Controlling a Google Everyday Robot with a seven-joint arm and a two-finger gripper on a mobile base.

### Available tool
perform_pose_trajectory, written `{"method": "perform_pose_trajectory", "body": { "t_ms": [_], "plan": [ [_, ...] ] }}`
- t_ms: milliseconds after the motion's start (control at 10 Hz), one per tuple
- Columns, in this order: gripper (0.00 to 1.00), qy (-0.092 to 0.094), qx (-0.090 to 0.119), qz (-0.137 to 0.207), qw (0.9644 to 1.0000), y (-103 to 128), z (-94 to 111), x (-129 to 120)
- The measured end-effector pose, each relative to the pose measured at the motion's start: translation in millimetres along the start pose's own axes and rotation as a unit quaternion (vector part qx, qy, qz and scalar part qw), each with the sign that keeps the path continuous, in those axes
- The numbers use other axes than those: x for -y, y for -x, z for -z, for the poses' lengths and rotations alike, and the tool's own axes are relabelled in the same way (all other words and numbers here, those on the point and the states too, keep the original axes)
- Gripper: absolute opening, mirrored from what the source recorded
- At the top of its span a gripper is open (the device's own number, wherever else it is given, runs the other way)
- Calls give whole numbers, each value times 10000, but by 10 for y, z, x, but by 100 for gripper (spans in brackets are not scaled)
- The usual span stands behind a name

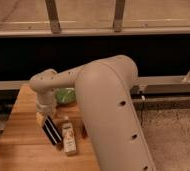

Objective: Place the eraser on the white sponge

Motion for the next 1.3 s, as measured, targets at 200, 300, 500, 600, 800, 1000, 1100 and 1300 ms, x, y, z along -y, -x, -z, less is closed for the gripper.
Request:
{"method": "perform_pose_trajectory", "body": {
  "t_ms": [200,300,500,600,800,1000,1100,1300],
  "plan": [
    [0,-30,154,-18,9999,19,196,310],
    [0,24,207,-39,9998,9,255,464],
    [0,51,279,-178,9994,-53,392,796],
    [0,23,300,-333,9990,-143,511,1010],
    [0,-146,363,-530,9978,-270,799,1210],
    [0,-425,365,-677,9961,-342,1154,1175],
    [0,-553,357,-747,9950,-375,1295,1183],
    [0,-644,330,-927,9931,-472,1518,1284]
  ]
}}
